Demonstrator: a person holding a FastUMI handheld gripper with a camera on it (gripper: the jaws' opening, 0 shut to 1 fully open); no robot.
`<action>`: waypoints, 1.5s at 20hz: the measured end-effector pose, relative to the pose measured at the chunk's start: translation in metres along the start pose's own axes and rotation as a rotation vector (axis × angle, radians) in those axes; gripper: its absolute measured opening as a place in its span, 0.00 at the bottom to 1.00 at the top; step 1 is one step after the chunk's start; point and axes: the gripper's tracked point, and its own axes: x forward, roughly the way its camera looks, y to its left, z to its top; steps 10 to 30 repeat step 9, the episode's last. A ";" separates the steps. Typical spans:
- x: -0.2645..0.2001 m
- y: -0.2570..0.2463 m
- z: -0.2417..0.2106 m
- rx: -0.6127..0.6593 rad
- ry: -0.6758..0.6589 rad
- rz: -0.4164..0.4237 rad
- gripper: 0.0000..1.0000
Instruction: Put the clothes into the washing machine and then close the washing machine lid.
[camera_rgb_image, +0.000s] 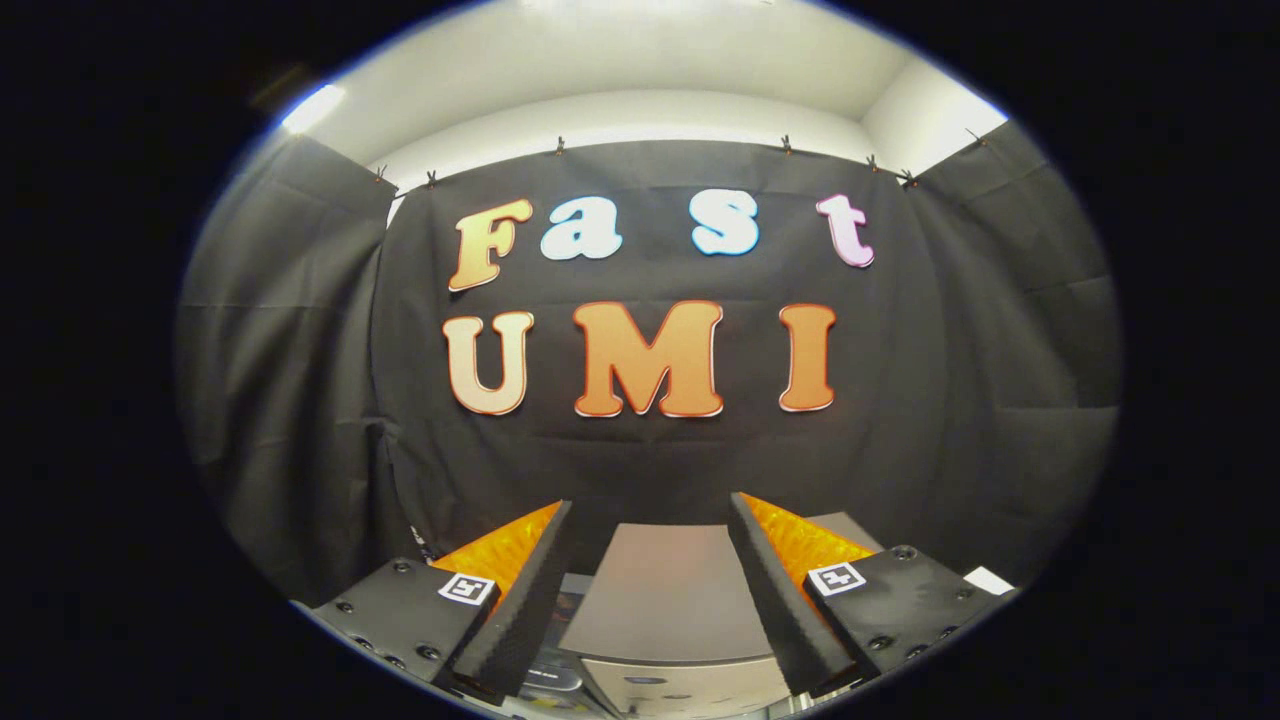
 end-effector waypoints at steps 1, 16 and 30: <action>-0.007 -0.008 0.005 0.003 -0.007 -0.010 0.98; -0.033 -0.035 0.022 0.025 -0.058 -0.048 0.98; -0.033 -0.035 0.022 0.025 -0.058 -0.048 0.98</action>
